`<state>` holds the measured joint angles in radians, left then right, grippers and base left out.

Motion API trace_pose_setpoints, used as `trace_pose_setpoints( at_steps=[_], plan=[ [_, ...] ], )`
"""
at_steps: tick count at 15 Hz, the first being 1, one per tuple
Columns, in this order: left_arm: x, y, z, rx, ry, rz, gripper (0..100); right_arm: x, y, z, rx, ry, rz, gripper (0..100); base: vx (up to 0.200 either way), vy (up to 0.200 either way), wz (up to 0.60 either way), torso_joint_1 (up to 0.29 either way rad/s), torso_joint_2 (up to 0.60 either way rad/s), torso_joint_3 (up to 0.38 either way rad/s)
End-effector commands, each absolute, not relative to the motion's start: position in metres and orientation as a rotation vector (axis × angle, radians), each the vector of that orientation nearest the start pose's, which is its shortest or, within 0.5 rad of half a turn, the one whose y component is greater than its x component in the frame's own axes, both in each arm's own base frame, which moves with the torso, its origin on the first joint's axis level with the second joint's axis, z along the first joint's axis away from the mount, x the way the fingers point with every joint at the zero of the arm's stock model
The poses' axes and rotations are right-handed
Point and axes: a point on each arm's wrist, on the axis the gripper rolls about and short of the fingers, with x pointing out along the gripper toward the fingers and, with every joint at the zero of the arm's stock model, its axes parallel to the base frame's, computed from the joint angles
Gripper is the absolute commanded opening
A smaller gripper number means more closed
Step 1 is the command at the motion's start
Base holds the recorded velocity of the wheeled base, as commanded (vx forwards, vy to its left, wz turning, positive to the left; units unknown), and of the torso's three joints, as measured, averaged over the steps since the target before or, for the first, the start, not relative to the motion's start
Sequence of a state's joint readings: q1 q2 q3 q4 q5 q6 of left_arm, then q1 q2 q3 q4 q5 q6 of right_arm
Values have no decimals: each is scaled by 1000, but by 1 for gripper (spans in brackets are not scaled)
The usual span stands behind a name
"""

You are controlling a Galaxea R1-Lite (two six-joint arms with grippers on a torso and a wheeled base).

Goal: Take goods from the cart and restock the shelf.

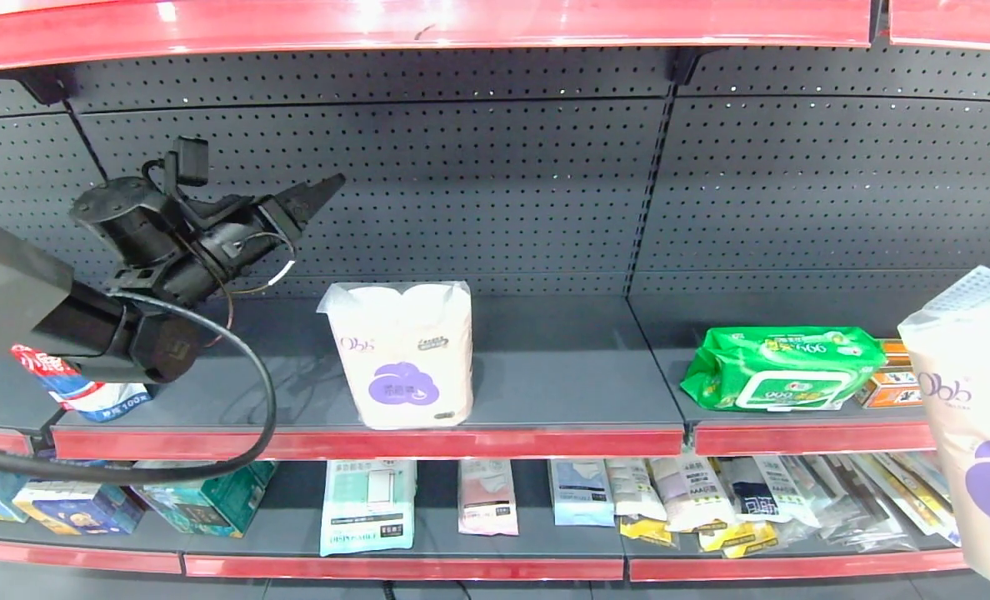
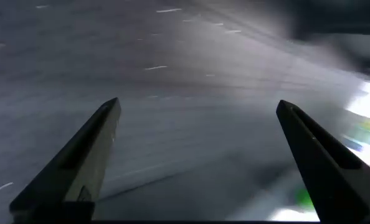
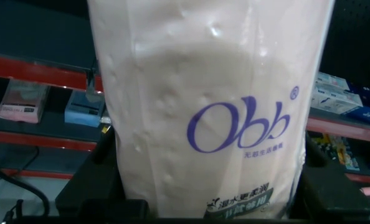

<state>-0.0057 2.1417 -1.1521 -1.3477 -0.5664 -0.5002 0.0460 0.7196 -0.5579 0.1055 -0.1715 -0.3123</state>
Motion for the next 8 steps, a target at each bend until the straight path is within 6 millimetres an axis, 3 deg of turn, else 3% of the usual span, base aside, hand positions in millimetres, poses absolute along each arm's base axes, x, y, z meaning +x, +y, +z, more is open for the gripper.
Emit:
trace_pose_setpoints(
  at_steps=[1, 3, 5, 8],
  plan=[
    [421, -14, 186, -333, -199, -537, 100, 57, -1, 217, -340, 283, -83, 0, 0, 0, 0, 0, 0, 0],
    [422, -6, 184, -278, -133, -352, 100, 57, -1, 218, -338, 278, -82, 0, 0, 0, 0, 0, 0, 0],
    [402, 1, 195, -249, 34, -149, 100, 57, -1, 219, -336, 267, -82, 0, 0, 0, 0, 0, 0, 0],
    [372, 1, 214, -212, 171, -84, 100, 56, -1, 221, -336, 261, -83, 0, 0, 0, 0, 0, 0, 0]
  ],
)
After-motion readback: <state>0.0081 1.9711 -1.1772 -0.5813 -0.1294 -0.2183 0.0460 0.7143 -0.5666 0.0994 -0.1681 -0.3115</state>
